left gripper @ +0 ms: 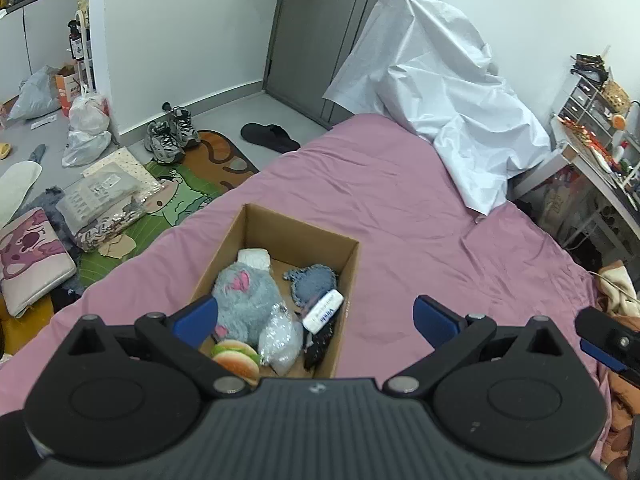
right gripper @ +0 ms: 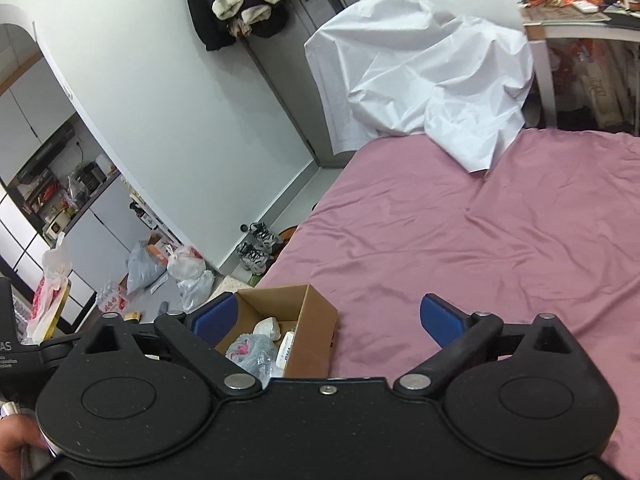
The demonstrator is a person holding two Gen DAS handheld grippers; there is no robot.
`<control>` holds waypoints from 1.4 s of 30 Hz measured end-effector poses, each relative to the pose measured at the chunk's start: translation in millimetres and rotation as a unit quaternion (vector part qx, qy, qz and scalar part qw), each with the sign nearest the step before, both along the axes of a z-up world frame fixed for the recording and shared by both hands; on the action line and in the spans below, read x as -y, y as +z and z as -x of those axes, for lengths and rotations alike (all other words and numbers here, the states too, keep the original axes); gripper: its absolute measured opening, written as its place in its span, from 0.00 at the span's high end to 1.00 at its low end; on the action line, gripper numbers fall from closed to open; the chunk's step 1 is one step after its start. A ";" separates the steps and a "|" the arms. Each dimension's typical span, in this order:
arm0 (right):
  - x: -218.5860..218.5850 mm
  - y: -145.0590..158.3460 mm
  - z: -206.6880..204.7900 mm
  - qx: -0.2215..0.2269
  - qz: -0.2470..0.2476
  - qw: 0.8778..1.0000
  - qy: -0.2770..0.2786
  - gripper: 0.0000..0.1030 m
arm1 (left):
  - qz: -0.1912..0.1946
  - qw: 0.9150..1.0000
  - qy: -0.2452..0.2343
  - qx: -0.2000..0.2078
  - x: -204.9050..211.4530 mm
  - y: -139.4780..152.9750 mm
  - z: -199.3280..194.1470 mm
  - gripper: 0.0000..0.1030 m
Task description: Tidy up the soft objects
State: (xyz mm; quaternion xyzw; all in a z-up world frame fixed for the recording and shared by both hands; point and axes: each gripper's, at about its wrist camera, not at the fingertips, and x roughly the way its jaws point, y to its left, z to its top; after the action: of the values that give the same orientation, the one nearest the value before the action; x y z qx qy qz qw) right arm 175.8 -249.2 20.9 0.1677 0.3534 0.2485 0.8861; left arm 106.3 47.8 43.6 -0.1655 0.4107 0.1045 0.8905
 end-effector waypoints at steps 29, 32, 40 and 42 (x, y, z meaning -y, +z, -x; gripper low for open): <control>25.0 13.6 73.4 -0.014 0.035 0.999 -0.007 0.00 | -0.052 0.997 -0.064 0.012 22.0 24.9 68.4 0.00; 16.6 17.0 78.9 -0.005 0.057 0.998 -0.006 0.00 | -0.063 0.995 -0.071 0.013 22.1 25.5 72.4 0.00; 0.5 20.3 92.1 0.003 0.091 0.996 0.000 0.00 | -0.076 0.994 -0.080 0.010 20.0 21.5 79.6 0.00; 0.7 19.6 94.5 0.001 0.089 0.996 -0.001 0.00 | -0.080 0.993 -0.082 0.009 18.9 19.6 80.9 0.00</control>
State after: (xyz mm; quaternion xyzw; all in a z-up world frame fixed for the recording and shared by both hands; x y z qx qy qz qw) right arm 81.3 -249.9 40.5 0.0879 0.3729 0.2157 0.8982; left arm 25.4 28.9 63.2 -0.0603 0.4048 0.0619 0.9103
